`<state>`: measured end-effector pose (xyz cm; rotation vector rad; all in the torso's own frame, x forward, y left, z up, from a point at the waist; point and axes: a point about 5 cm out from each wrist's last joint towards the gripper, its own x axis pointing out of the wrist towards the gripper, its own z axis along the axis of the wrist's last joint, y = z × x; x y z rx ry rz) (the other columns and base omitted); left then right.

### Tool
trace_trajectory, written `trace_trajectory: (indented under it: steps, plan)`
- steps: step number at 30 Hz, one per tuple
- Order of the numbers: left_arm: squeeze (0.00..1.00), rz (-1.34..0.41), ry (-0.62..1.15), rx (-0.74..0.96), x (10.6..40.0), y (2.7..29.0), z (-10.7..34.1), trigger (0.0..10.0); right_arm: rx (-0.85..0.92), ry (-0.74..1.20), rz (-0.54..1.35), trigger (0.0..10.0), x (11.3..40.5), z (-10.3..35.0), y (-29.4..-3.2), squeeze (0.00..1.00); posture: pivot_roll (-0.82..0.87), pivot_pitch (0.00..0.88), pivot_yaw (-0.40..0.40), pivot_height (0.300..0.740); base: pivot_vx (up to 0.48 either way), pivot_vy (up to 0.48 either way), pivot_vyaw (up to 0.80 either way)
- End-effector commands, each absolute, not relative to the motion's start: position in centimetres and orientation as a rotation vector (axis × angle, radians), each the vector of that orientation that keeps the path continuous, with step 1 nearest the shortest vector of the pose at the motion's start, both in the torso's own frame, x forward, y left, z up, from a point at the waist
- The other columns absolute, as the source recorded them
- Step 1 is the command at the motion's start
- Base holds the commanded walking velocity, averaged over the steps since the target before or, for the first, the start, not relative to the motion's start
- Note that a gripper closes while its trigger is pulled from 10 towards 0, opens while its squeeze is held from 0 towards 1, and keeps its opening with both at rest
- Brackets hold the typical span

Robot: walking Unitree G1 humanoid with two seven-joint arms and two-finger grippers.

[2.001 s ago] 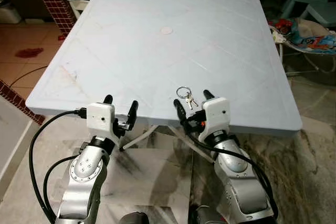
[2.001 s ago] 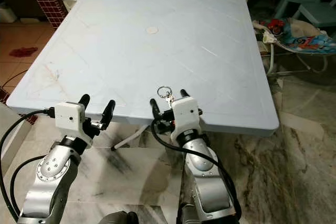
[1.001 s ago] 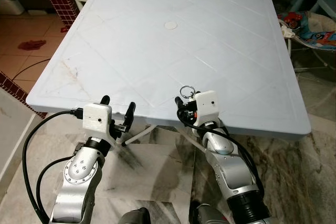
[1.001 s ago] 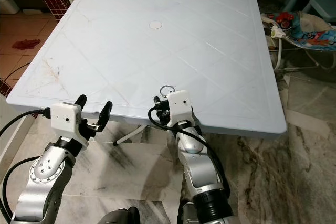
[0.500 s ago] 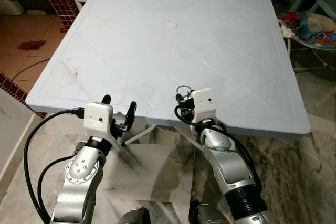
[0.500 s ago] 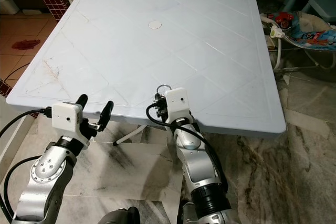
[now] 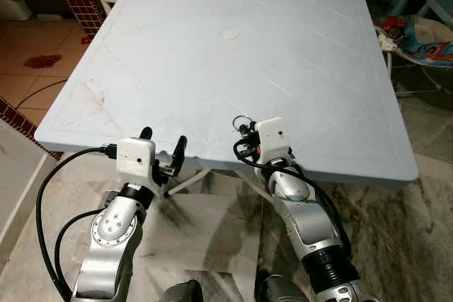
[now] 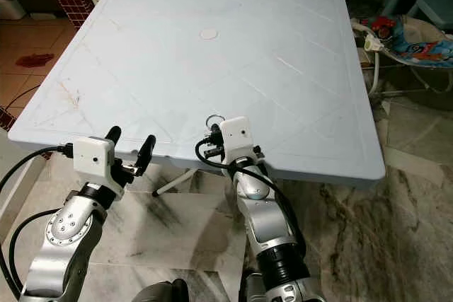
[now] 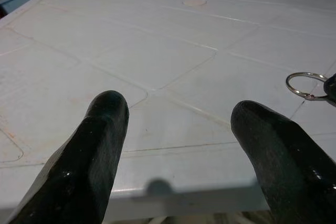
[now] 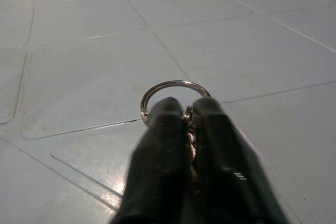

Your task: Hang keys on a hook

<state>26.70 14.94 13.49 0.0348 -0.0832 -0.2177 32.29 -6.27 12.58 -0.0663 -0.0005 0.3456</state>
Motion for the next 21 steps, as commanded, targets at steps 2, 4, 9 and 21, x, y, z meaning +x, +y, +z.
trace_trajectory:
  steps: [2,4,9,21]
  plan:
    - [0.00,-0.211,-0.070,0.046,26.8,15.3,13.2,10.0,-0.055,0.059,0.331,0.0,32.1,11.2,-6.4,0.00,0.03,0.214,0.073,0.740,0.000,0.000,0.00]
    - [0.00,-0.209,-0.070,0.046,26.9,15.3,13.2,10.0,-0.054,0.057,0.328,0.0,32.1,11.3,-6.5,0.00,0.03,0.214,0.073,0.740,0.000,0.000,0.00]
    - [0.00,-0.213,-0.072,0.047,27.0,15.2,13.2,10.0,-0.063,0.045,0.295,0.0,32.1,11.3,-7.0,0.00,0.02,0.210,0.072,0.740,0.000,0.000,0.00]
    - [0.00,-0.205,-0.074,0.047,27.3,15.1,13.0,10.0,-0.097,-0.095,0.175,0.0,32.3,13.2,-8.7,0.00,0.01,0.192,0.074,0.740,0.000,0.000,0.00]
